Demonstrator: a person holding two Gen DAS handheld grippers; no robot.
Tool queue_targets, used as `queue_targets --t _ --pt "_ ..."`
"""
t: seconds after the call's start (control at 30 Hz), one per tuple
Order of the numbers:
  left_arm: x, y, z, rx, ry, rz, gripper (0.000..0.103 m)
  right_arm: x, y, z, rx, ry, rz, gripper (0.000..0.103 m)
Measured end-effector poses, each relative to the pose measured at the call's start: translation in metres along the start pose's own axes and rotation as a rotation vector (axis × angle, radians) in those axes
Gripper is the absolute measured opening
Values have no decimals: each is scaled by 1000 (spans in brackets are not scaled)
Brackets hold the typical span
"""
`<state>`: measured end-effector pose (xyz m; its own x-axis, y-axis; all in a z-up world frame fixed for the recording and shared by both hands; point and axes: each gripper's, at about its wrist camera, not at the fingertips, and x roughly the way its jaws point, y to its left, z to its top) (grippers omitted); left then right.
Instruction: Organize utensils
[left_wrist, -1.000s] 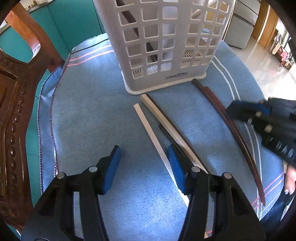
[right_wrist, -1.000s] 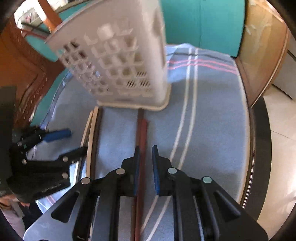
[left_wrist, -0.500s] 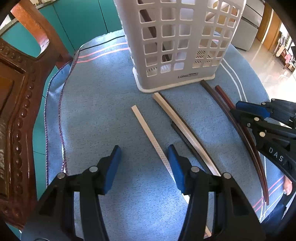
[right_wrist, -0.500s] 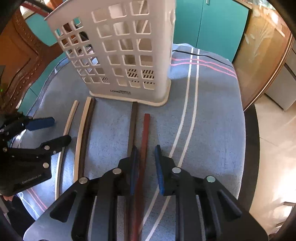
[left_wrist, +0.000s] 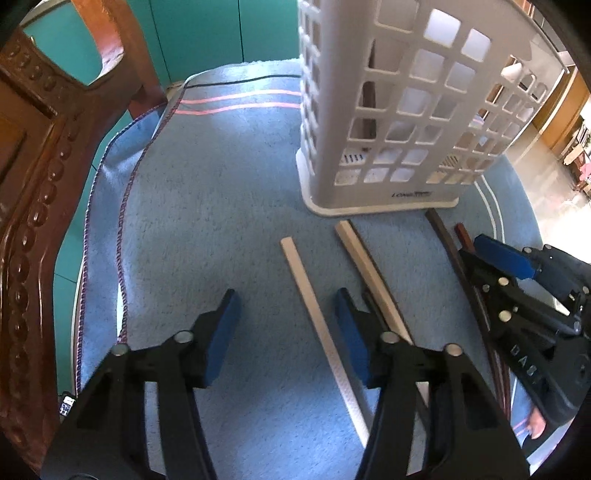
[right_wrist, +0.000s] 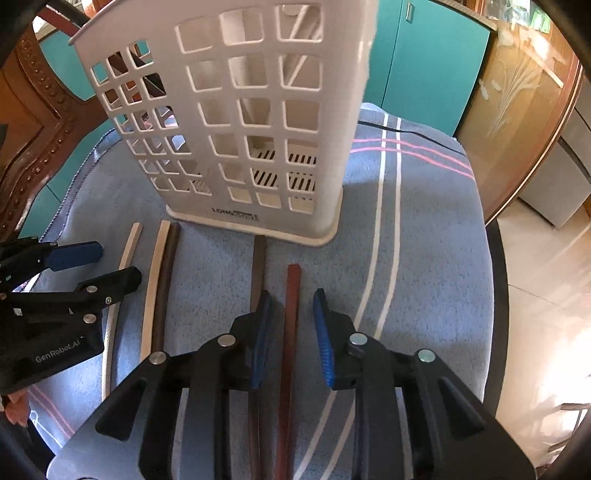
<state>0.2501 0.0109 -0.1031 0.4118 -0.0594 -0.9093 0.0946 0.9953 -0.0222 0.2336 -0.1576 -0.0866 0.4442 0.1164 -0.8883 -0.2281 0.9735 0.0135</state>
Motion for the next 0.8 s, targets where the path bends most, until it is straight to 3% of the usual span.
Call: queue_targets --t 0.07,0.1,0.13,0.23,0.33,0.47,0.67,0.8 --pt "0 -1 2 5 -5 -5 21 -4 -3 -1 3 1 2 25" --pt "0 -2 4 7 -6 -13 15 -5 -3 0 7 1 12 22" --pt "0 -2 5 8 -7 -17 13 -5 -4 1 14 0 34 10" --pt "-2 -2 6 -3 -20 -32 8 -9 -10 0 41 2 74 7" --pt "-25 -6 7 4 -68 -41 7 -19 -20 7 50 -14 98 7" --pt "-73 -2 11 14 -175 -94 7 -63 -22 16 28 -93 174 7" --pt "-137 -11 12 19 -325 -134 7 -153 -25 26 -45 -310 306 7" --pt "-176 -14 15 8 -424 -164 7 -196 -37 27 -18 -405 363 7"
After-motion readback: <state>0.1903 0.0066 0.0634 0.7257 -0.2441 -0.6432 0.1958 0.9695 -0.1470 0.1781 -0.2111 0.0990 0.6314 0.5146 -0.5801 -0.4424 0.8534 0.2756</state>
